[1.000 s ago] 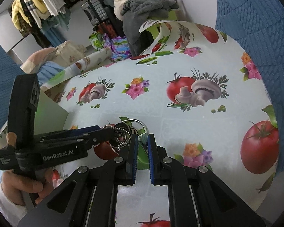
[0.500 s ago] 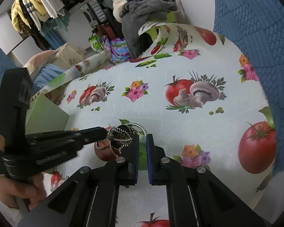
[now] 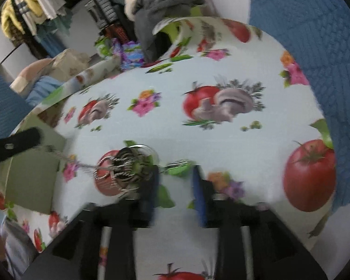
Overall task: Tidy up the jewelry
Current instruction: 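Lift the chain with green pendant off the table with both grippers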
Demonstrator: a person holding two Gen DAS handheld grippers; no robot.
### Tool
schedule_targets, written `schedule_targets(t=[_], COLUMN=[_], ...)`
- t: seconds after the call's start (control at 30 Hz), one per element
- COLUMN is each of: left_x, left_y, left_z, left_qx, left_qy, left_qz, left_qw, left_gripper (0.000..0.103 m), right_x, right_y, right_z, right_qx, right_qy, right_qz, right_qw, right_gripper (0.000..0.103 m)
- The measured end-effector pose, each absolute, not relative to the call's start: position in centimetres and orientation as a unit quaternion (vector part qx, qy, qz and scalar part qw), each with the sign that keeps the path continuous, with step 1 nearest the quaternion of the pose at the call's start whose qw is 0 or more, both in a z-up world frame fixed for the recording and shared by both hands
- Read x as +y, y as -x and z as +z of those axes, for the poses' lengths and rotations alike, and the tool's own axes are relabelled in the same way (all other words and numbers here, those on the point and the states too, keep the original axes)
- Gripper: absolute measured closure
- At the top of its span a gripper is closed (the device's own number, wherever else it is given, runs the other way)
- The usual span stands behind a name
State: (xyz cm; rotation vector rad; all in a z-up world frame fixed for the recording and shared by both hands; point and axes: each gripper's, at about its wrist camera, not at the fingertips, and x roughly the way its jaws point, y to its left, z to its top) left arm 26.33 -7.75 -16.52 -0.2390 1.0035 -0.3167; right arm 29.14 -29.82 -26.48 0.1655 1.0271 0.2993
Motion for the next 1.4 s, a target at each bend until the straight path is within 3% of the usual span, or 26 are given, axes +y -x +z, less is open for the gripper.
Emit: schedule_targets(t=[0.33,0.4,0.43,0.6,0.97,1.4], left_x=[-6.6,-6.4,-6.4,-6.3,-6.0,-3.3], left_y=[-25.8,-25.8,-25.7,-25.6,-26.1,-25.3], left_z=[-13.2,-13.0,-12.9,-11.8,-8.0,0.4], left_qx=[0.45,0.449,0.449,0.446,0.45,0.41], left_qy=[0.114,0.116,0.117,0.116,0.114,0.09], left_qz=[-0.142,-0.139,-0.139,-0.14,-0.143,-0.137], left_qw=[0.874,0.875,0.875,0.877,0.874,0.897], left_gripper=[0.101,0.101,0.101,0.101,0.101,0.101], right_x=[-28.3,-27.7,-27.2,-26.9,-28.9,-23.3], right_y=[-30.7,-30.8,-30.7,-30.4,-29.6,-28.1], right_z=[-28.3,-28.5,-28.5,-28.2,-19.0,-4.9], right_qx=[0.507,0.508,0.504,0.51,0.482,0.412], right_qy=[-0.025,-0.009,0.009,0.019,-0.022,-0.002], right_qz=[0.153,0.155,0.151,0.156,0.124,0.173], right_qw=[0.848,0.848,0.85,0.845,0.867,0.894], right_gripper=[0.059,0.066,0.079,0.08,0.08,0.079])
